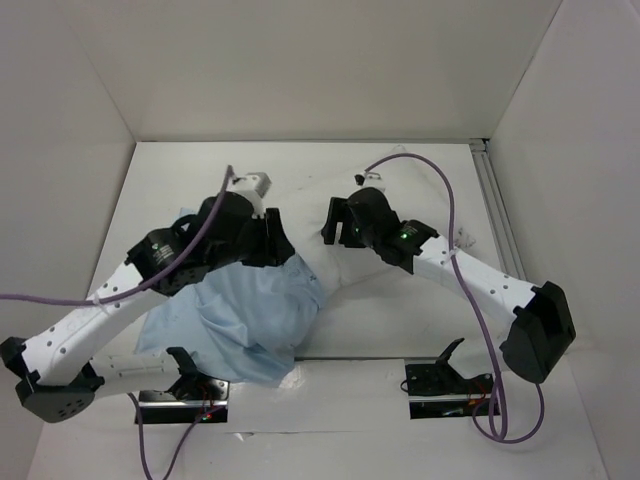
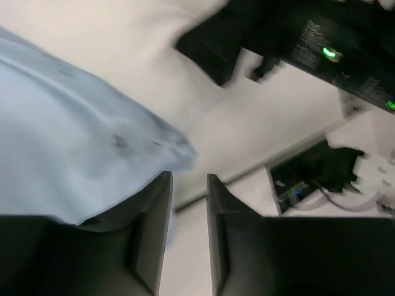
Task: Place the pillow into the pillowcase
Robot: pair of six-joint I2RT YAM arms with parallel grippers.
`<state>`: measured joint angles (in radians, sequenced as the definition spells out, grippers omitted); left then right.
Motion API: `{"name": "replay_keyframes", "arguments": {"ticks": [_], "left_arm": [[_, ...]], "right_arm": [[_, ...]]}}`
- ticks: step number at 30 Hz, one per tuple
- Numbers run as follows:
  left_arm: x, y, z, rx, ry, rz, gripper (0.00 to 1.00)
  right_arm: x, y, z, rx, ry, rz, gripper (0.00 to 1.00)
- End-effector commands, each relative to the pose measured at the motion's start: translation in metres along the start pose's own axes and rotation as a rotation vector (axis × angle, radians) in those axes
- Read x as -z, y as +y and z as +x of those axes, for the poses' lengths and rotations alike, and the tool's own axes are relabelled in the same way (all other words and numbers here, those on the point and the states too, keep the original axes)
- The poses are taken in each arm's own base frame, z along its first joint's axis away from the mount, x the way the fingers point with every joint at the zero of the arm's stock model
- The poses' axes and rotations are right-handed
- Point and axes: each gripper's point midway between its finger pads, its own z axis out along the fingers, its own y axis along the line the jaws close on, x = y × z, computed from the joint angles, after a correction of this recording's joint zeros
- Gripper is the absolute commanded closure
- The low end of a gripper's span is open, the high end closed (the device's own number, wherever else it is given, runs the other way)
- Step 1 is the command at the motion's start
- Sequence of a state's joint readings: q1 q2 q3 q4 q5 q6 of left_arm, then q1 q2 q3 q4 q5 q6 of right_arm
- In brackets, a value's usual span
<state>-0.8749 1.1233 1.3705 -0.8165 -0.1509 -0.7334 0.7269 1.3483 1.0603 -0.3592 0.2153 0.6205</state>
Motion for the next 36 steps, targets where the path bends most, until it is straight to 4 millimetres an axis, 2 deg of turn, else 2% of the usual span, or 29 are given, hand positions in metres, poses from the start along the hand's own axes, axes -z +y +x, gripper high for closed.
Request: {"name": "replay_keyframes", "arguments": {"ticks": [1, 2, 3, 4, 5, 6, 7, 8, 9, 11, 12, 13, 14, 15, 16, 17, 18, 20, 21, 24, 27, 28, 31, 32, 33, 34, 35, 36], "left_arm": [[0.000, 0.060, -0.030, 0.093, -0.117, -0.256, 0.30], [-0.004, 0.073, -0.036, 0.119, -0.123, -0.296, 0.22], [-0.006, 0.103, -0.048, 0.180, -0.146, -0.379, 0.13], [-0.019, 0.120, -0.048, 0.198, -0.106, -0.427, 0.09], [-0.025, 0.136, -0.049, 0.224, -0.085, -0.457, 0.07], [-0.026, 0.164, -0.058, 0.291, -0.093, -0.516, 0.07], [-0.041, 0.178, -0.056, 0.316, -0.047, -0.530, 0.06], [-0.051, 0.201, -0.056, 0.369, -0.013, -0.545, 0.05], [-0.051, 0.205, -0.062, 0.393, -0.029, -0.526, 0.05], [-0.074, 0.220, -0.068, 0.395, -0.002, -0.484, 0.03], [-0.076, 0.233, -0.069, 0.433, 0.009, -0.489, 0.03], [-0.085, 0.235, -0.071, 0.450, 0.024, -0.457, 0.05], [-0.096, 0.242, -0.072, 0.456, 0.054, -0.452, 0.05], [-0.100, 0.246, -0.074, 0.455, 0.063, -0.445, 0.06], [-0.104, 0.248, -0.076, 0.456, 0.068, -0.446, 0.08], [-0.107, 0.249, -0.078, 0.457, 0.070, -0.447, 0.10], [-0.110, 0.250, -0.086, 0.441, 0.055, -0.440, 0.10], [-0.122, 0.256, -0.083, 0.450, 0.087, -0.430, 0.17], [-0.125, 0.258, -0.087, 0.437, 0.086, -0.427, 0.17], [-0.136, 0.264, -0.081, 0.447, 0.124, -0.418, 0.22], [-0.139, 0.262, -0.078, 0.445, 0.141, -0.395, 0.26], [-0.140, 0.260, -0.078, 0.446, 0.145, -0.385, 0.32], [-0.140, 0.258, -0.077, 0.431, 0.153, -0.366, 0.37], [-0.142, 0.259, -0.075, 0.434, 0.161, -0.368, 0.44], [-0.142, 0.259, -0.075, 0.434, 0.161, -0.368, 0.49], [-0.142, 0.259, -0.078, 0.422, 0.155, -0.365, 0.59], [-0.144, 0.260, -0.076, 0.425, 0.163, -0.367, 0.71], [-0.144, 0.258, -0.080, 0.423, 0.157, -0.356, 0.96]], "right_arm": [[0.020, 0.005, -0.032, 0.051, -0.077, 0.014, 0.15], [0.024, 0.006, -0.042, 0.057, -0.100, 0.027, 0.13], [0.023, 0.005, -0.044, 0.069, -0.101, 0.039, 0.11], [0.026, 0.001, -0.047, 0.094, -0.102, 0.064, 0.08], [0.026, -0.002, -0.051, 0.110, -0.107, 0.088, 0.06], [0.030, -0.003, -0.067, 0.117, -0.149, 0.129, 0.05], [0.032, -0.014, -0.071, 0.146, -0.144, 0.176, 0.04], [0.035, -0.026, -0.086, 0.161, -0.161, 0.244, 0.04], [0.036, -0.032, -0.093, 0.154, -0.174, 0.276, 0.04], [0.037, -0.044, -0.107, 0.172, -0.182, 0.320, 0.00], [0.035, -0.049, -0.118, 0.164, -0.195, 0.336, 0.00], [0.035, -0.066, -0.126, 0.158, -0.187, 0.374, 0.00], [0.033, -0.073, -0.131, 0.152, -0.186, 0.383, 0.00], [0.034, -0.077, -0.136, 0.135, -0.188, 0.376, 0.00], [0.031, -0.091, -0.140, 0.124, -0.180, 0.400, 0.00], [0.030, -0.096, -0.144, 0.124, -0.177, 0.406, 0.00], [0.030, -0.101, -0.146, 0.115, -0.176, 0.410, 0.00], [0.023, -0.114, -0.149, 0.105, -0.159, 0.430, 0.00], [0.022, -0.116, -0.152, 0.098, -0.161, 0.429, 0.00], [0.020, -0.125, -0.158, 0.094, -0.156, 0.451, 0.00], [0.015, -0.135, -0.157, 0.094, -0.139, 0.468, 0.00], [0.013, -0.140, -0.161, 0.082, -0.139, 0.473, 0.00], [0.010, -0.154, -0.158, 0.088, -0.094, 0.503, 0.00], [0.007, -0.166, -0.157, 0.076, -0.076, 0.528, 0.00], [0.009, -0.168, -0.160, 0.067, -0.077, 0.529, 0.00], [0.006, -0.176, -0.156, 0.059, -0.052, 0.540, 0.00], [0.006, -0.179, -0.156, 0.049, -0.049, 0.534, 0.00], [0.001, -0.195, -0.152, 0.025, -0.017, 0.550, 0.00]]}}
